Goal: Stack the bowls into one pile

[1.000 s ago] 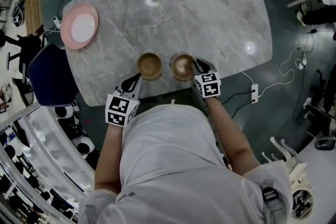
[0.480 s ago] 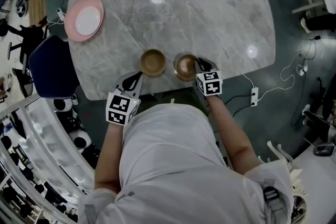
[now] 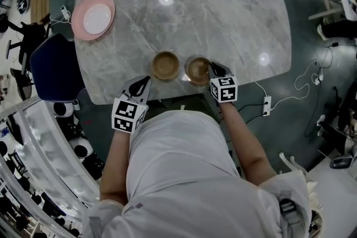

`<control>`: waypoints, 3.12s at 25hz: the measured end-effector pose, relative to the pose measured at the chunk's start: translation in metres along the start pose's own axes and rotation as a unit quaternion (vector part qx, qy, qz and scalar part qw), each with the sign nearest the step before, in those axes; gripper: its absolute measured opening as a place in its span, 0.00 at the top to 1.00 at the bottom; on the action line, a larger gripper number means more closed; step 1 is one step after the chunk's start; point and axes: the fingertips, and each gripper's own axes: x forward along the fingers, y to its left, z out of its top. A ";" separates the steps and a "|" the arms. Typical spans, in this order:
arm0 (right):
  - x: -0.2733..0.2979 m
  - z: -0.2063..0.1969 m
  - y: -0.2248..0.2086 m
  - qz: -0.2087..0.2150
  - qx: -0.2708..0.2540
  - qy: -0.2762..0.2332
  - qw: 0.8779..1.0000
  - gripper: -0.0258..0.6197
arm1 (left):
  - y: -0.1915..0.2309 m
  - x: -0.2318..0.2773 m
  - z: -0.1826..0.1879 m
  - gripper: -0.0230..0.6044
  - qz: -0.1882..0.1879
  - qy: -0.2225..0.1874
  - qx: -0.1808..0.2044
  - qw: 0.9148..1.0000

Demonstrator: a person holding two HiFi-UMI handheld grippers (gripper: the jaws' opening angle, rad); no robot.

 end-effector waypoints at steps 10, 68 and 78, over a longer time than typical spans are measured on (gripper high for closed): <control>-0.008 0.016 0.010 -0.011 -0.002 -0.010 1.000 0.91 | 0.011 -0.008 -0.004 0.96 -0.004 -0.014 -0.005 1.000; 0.032 0.079 0.145 0.070 -0.108 0.005 0.992 0.91 | 0.083 -0.098 -0.074 0.96 0.086 -0.050 -0.103 0.990; 0.045 0.076 0.141 0.076 -0.112 0.015 0.991 0.91 | 0.081 -0.103 -0.082 0.96 0.100 -0.040 -0.116 0.987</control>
